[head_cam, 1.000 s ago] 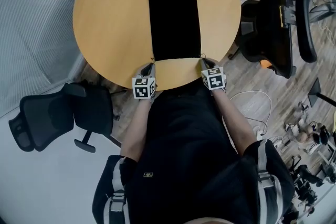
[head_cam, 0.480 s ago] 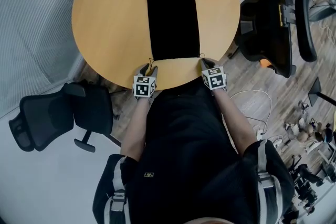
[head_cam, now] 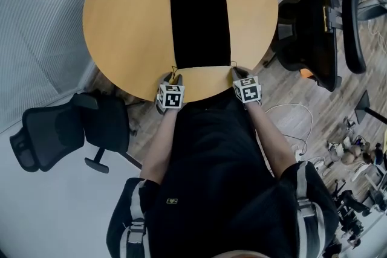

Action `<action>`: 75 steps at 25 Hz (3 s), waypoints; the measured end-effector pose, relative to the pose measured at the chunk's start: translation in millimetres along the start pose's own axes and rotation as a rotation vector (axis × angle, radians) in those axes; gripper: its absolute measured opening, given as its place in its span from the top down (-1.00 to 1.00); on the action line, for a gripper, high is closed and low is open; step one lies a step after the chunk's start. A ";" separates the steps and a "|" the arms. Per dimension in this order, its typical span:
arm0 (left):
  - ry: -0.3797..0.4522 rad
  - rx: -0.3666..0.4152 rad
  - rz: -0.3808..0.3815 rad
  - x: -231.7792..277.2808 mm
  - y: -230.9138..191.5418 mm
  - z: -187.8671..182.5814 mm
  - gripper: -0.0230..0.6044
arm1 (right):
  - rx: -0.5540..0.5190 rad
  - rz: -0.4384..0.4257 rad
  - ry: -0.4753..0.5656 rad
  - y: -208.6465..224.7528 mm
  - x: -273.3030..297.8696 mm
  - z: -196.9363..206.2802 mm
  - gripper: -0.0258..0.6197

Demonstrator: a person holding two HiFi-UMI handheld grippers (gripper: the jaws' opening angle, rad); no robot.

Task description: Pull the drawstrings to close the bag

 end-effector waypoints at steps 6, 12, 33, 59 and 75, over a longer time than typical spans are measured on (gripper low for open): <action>0.014 -0.009 0.004 2.9 8.6 3.2 0.70 | -0.002 -0.003 0.007 2.8 1.3 -2.6 0.70; 0.046 -0.090 0.035 -1.6 -0.1 -1.2 0.83 | 0.000 -0.006 0.008 1.9 -0.7 -3.9 0.70; 0.073 0.236 -0.178 -53.6 -45.1 -7.3 0.84 | -0.375 0.181 0.159 19.1 -43.2 -63.8 0.70; 0.257 0.463 -0.502 -188.1 -63.2 -66.6 0.84 | -0.604 0.353 0.467 -24.1 -159.0 -134.5 0.70; 0.327 0.400 -0.653 -253.2 -25.9 -96.7 0.84 | -0.702 0.308 0.573 0.7 -202.6 -161.6 0.70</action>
Point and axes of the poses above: the fingertips, and each gripper's own axes: x forward along the fingers, y to its right, z out of its underside, the point moved 3 cm from there along -x, backward along the fingers, and after that the axes turned 4 degrees about z, right-handed, at the moved point
